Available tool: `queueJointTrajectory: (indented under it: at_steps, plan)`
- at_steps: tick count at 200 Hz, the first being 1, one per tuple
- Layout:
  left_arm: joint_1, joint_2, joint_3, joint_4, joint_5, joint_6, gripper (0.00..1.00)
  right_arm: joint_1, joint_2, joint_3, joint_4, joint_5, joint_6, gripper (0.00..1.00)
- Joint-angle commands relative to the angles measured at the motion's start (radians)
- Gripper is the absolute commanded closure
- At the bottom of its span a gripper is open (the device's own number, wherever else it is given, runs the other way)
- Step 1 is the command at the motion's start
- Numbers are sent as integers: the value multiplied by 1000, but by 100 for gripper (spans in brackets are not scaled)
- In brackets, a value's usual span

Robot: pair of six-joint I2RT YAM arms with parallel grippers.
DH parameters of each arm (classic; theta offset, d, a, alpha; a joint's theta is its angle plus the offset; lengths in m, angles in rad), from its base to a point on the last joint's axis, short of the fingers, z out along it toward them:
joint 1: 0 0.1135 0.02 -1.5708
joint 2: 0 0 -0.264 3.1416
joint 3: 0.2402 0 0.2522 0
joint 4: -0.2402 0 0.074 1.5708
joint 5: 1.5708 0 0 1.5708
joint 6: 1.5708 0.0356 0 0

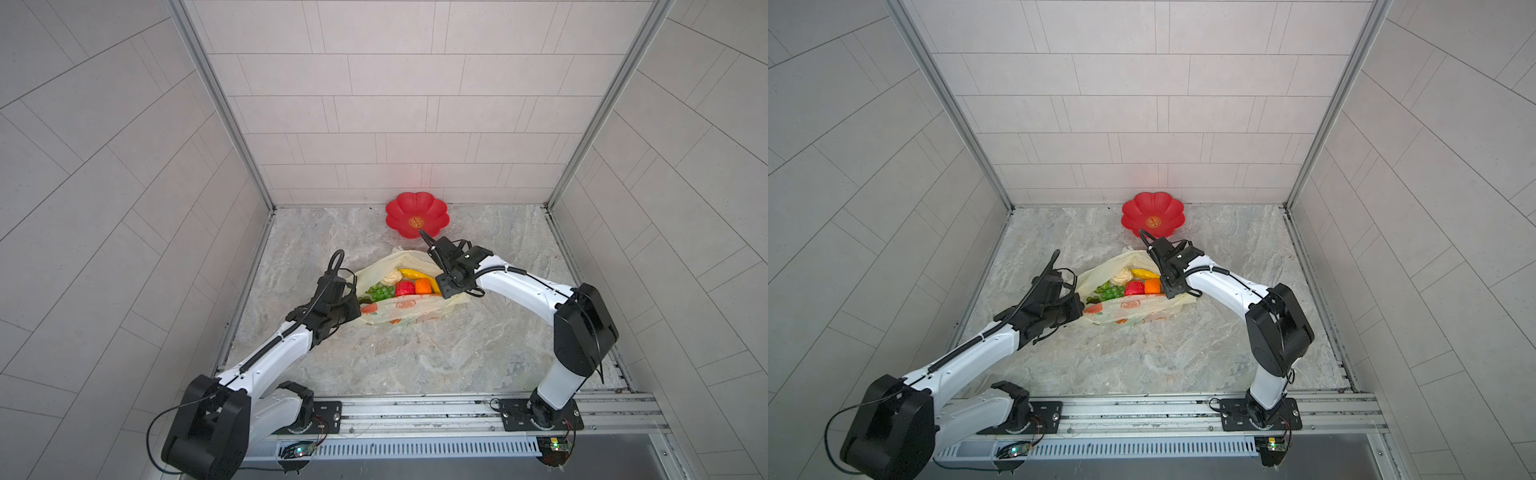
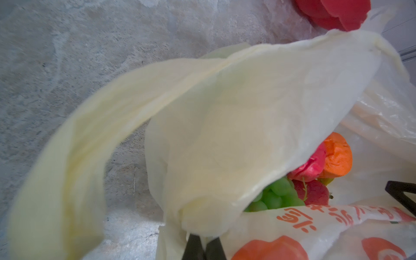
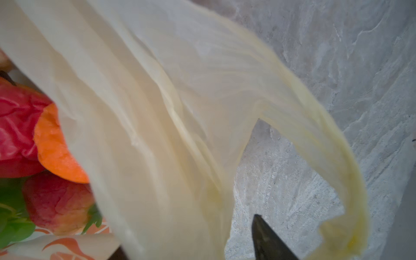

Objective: Take fruits out of the plastic bag
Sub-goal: Spread open the plastic bag at the center of the table, then move the plastic bag to the top-left of the table.

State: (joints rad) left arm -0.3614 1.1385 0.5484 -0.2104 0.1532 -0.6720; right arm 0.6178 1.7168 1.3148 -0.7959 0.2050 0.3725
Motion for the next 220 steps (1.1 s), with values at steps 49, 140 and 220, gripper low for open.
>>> queueJointTrajectory:
  at_steps: [49,140,220]
  plan:
    - [15,25,21,-144,-139,-23,100,-3,-71,-199,64,-1,57,84]
    - [80,47,31,-167,-161,-82,100,-12,18,-197,213,-96,93,91]
    - [279,175,130,21,-242,-194,100,31,420,392,220,-187,31,93]
